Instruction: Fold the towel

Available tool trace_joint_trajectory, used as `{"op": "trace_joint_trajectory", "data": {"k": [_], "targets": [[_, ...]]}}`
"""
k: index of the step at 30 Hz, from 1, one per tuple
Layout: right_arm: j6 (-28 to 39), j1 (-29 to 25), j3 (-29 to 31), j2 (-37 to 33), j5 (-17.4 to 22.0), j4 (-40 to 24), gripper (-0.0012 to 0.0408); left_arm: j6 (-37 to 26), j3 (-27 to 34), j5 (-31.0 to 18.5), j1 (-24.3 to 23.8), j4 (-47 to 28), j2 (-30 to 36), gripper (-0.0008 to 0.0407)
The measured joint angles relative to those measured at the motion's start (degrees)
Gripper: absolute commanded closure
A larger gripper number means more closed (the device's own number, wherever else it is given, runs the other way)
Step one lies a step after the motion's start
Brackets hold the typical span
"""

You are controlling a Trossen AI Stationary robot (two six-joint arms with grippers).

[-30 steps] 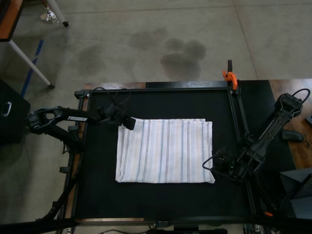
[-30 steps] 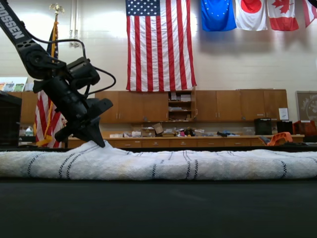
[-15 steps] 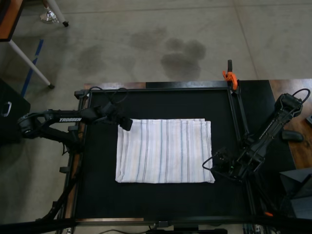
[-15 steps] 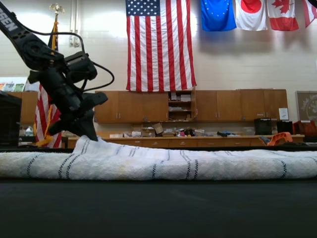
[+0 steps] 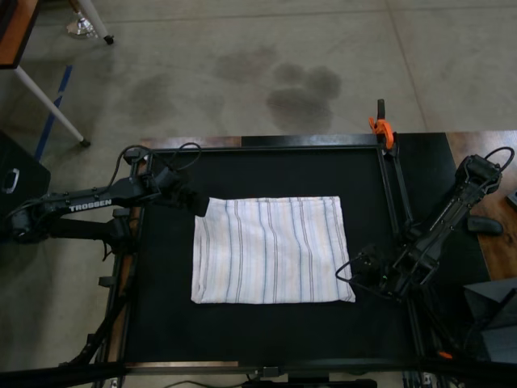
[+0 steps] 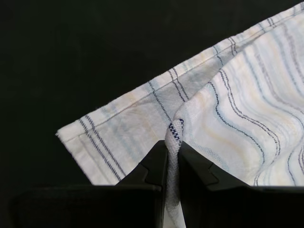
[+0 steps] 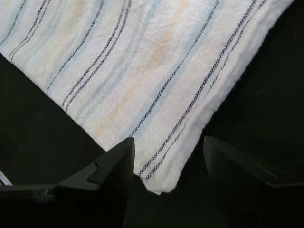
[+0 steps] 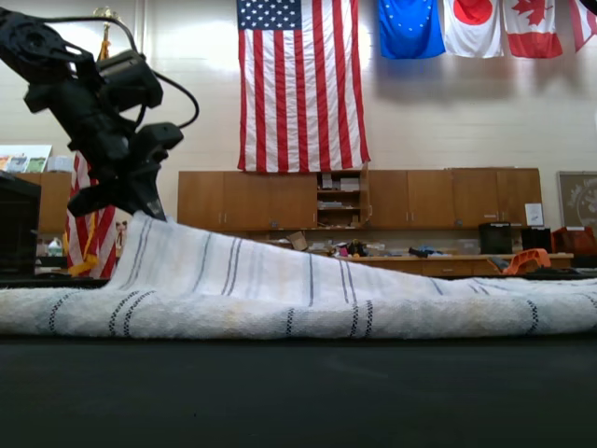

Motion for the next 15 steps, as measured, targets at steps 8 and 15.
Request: {"op": "trace_joint_trajectory", "data": {"k": [8,15], "targets": [[0.0,0.0,0.0,0.0,0.2,0.0,0.0201,0.7,-4.5,-5.1,0.0,1.2,2.1,0.0387],[0.0,0.0,0.0,0.0,0.3,0.0,0.0201,4.2,-5.8,-9.9,0.0,4.4,5.9,0.0387]]}}
